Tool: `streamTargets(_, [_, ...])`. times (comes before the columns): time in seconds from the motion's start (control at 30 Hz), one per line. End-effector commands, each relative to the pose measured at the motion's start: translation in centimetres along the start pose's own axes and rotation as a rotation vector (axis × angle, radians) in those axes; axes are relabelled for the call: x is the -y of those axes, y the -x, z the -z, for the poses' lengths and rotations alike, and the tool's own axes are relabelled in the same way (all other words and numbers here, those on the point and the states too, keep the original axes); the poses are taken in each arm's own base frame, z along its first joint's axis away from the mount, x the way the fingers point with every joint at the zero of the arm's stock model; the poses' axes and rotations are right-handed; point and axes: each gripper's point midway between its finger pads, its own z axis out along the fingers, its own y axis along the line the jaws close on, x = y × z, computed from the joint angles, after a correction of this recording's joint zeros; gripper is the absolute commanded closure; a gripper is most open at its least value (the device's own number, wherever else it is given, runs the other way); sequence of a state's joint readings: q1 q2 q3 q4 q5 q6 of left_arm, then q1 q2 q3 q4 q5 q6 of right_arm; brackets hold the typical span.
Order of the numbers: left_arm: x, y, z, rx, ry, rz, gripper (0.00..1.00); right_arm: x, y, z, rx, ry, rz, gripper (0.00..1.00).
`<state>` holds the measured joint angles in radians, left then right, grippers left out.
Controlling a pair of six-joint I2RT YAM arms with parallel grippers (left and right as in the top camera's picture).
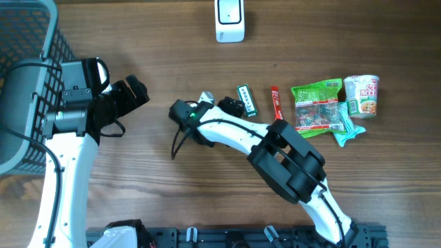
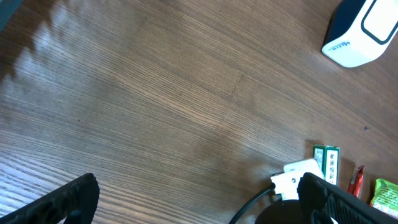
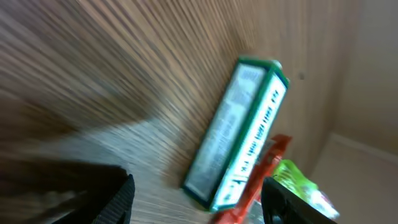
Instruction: Scan the item barcode
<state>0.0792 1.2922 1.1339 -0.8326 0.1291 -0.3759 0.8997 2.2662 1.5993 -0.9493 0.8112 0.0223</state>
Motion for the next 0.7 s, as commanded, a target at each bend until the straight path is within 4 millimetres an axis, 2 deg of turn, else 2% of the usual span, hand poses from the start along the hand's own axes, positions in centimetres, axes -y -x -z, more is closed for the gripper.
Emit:
streamTargets(0.0, [0.2, -0.1, -0.1, -0.007, -0.008, -0.011, 0.00, 1.2, 2.2, 3.1, 0.093, 0.218, -0.147, 0.33])
streamTargets(0.07, [0.2, -0.1, -0.1, -0.007, -0.008, -0.011, 0.00, 2.7, 2.5, 4.2, 0.126, 0.320, -0.229, 0.32])
streamTargets(0.2, [0.2, -0.1, -0.1, -0.007, -0.008, -0.011, 0.00, 5.9, 1.9, 5.1, 0.155, 0.578, -0.402, 0.21])
streamTargets(0.3, [0.2, -0.1, -0.1, -0.007, -0.008, -0.011, 0.00, 6.9, 1.7, 5.0, 0.175, 0.818, -0.479, 0.15])
streamTargets(0.4, [0.2, -0.1, -0.1, -0.007, -0.008, -0.011, 0.00, 7.5, 1.7, 4.8, 0.230, 1.071, -0.520, 0.14])
streamTargets(0.5, [0.2, -0.1, -0.1, -0.007, -0.008, -0.011, 0.00, 8.5, 1.1, 2.9, 0.221, 1.107, -0.592, 0.10])
streamTargets(0.53, [0.2, -0.1, -0.1, -0.007, -0.008, -0.011, 0.00, 8.7, 0.4, 1.9, 0.194, 1.103, -0.628, 0.00])
streamTargets(0.63, [0.2, -0.1, -0.1, -0.007, -0.008, -0.011, 0.00, 8.4, -0.7, 0.5, 0.138, 1.110, -0.685, 0.00])
streamTargets(0.67, [0.2, -0.1, -0.1, -0.007, -0.008, -0.011, 0.00, 8.2, -0.8, 0.3, 0.137, 1.110, -0.686, 0.04])
